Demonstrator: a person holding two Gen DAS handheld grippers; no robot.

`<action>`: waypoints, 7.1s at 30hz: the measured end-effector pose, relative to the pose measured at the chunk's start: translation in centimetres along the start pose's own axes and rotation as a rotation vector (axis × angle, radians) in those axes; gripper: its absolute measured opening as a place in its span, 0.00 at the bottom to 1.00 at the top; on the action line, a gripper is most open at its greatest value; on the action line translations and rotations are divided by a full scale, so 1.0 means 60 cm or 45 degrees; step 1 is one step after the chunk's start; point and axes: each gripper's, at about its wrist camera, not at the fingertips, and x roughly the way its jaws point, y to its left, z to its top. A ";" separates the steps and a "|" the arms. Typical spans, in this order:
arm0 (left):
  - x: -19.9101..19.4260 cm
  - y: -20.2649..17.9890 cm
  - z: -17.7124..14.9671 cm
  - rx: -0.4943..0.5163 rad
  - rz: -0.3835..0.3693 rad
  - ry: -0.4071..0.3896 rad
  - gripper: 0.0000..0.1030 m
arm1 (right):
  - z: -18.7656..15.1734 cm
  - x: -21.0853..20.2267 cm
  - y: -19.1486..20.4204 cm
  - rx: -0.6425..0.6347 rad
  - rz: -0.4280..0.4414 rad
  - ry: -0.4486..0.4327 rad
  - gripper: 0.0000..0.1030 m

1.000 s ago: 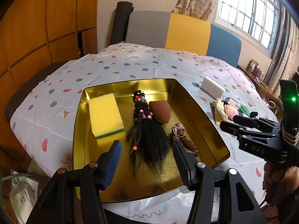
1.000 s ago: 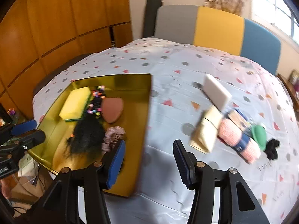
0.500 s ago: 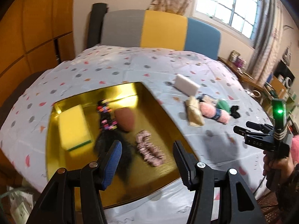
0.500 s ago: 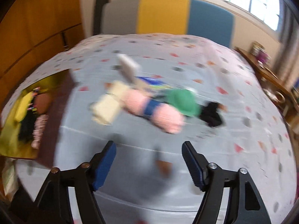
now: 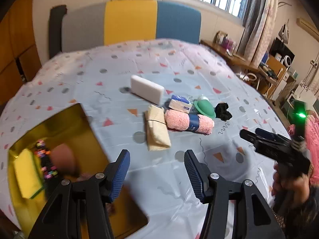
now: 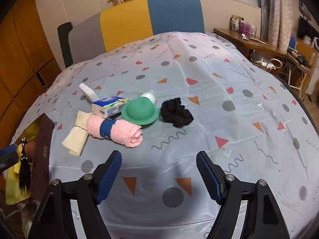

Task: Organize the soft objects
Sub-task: 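Grasp the beige mesh loofah with the left gripper while the right gripper reaches toward the black scrunchie, then lift the loofah with the left gripper while the right gripper grasps the black scrunchie, then lower the loofah into the gold tray and release it while the right gripper carries the black scrunchie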

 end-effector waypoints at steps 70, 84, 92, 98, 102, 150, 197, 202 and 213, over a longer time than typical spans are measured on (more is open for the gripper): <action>0.104 -0.109 -0.177 0.147 -0.093 0.014 0.45 | 0.114 0.206 -0.027 -0.253 -0.151 0.232 0.31; 0.102 -0.110 -0.178 0.161 -0.081 0.005 0.45 | 0.029 0.079 -0.037 -0.033 0.054 0.282 0.04; 0.101 -0.113 -0.177 0.182 -0.064 0.010 0.45 | 0.033 0.086 -0.063 0.082 0.030 0.228 0.52; 0.101 -0.114 -0.178 0.187 -0.060 0.005 0.45 | 0.094 0.126 -0.079 0.204 -0.023 0.140 0.69; 0.101 -0.114 -0.179 0.194 -0.060 0.002 0.45 | 0.124 0.175 -0.069 0.151 -0.085 0.151 0.67; -0.130 0.012 -0.118 -0.098 -0.066 -0.248 0.41 | -0.052 0.094 0.017 -0.223 -0.034 0.280 0.14; -0.186 0.299 -0.199 -0.508 0.439 -0.207 0.52 | -0.040 0.052 0.058 -0.170 0.032 0.242 0.14; -0.187 0.306 -0.206 -0.530 0.437 -0.205 0.52 | -0.024 0.000 0.145 -0.246 0.194 0.147 0.14; -0.196 0.336 -0.228 -0.596 0.458 -0.213 0.52 | -0.048 -0.064 0.400 -0.524 0.641 0.153 0.14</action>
